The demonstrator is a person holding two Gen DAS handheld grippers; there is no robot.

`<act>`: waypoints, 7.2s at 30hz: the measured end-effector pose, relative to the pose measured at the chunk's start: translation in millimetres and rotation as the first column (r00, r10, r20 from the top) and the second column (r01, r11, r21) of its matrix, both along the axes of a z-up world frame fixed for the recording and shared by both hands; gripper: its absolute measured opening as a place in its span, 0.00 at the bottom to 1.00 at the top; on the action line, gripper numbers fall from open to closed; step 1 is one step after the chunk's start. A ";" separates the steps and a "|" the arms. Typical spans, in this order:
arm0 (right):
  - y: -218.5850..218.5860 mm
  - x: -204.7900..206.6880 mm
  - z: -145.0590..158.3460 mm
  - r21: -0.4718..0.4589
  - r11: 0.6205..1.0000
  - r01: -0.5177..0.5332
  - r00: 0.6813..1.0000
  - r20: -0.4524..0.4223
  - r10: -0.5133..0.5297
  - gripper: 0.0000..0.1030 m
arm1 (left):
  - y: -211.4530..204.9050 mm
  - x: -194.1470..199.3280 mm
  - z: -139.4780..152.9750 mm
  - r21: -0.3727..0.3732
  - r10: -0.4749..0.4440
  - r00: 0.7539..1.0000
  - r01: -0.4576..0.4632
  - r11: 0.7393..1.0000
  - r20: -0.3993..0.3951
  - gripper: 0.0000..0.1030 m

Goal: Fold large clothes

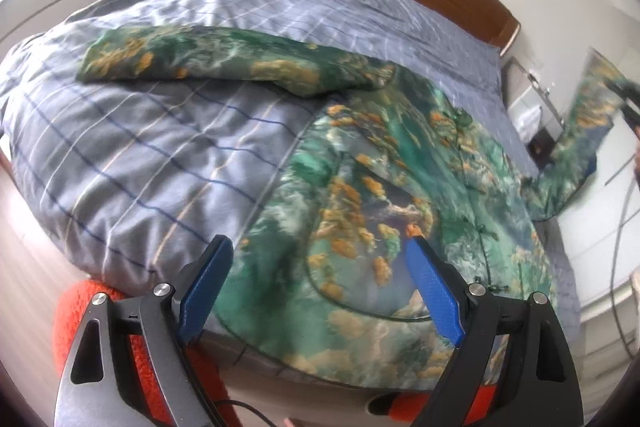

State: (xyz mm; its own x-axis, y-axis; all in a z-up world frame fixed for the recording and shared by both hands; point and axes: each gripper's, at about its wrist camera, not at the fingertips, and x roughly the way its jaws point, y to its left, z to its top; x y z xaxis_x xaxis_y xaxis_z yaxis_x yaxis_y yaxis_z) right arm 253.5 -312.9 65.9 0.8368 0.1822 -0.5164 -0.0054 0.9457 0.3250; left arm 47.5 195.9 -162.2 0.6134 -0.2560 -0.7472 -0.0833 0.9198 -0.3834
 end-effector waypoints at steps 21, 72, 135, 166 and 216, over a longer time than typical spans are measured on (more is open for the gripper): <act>154.3 59.1 -259.3 0.315 0.929 -0.195 0.869 -0.383 0.313 0.62 | 32.3 -8.2 -28.7 0.087 0.053 0.998 -0.050 0.995 -0.036 0.87; 29.2 -254.2 -285.7 -0.048 0.992 -0.116 0.930 -0.355 0.091 0.78 | -104.0 24.3 -66.0 0.395 -0.193 0.978 0.208 0.895 -0.077 1.00; 146.1 -290.8 -276.1 -0.137 0.959 -0.249 0.940 -0.273 0.205 1.00 | 206.3 178.4 11.9 0.135 0.553 0.833 -0.552 0.823 0.033 0.03; 113.8 -307.8 -271.6 -0.027 0.981 -0.191 0.967 -0.179 0.183 1.00 | 76.6 226.5 50.5 0.328 0.062 0.997 -0.048 0.944 -0.035 0.87; 71.6 -323.7 -265.0 0.072 0.995 -0.075 0.992 -0.098 0.082 1.00 | -385.6 239.7 81.6 0.438 -0.621 0.784 0.558 0.705 0.001 0.15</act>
State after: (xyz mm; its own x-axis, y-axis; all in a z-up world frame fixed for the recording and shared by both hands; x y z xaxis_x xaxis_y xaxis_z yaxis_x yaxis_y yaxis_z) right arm -70.2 -241.3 -199.1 0.7628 0.2824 -0.5818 -0.0423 0.9195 0.3908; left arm 287.1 -189.7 -80.6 0.5415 -0.3054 -0.7833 0.5528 0.8313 0.0580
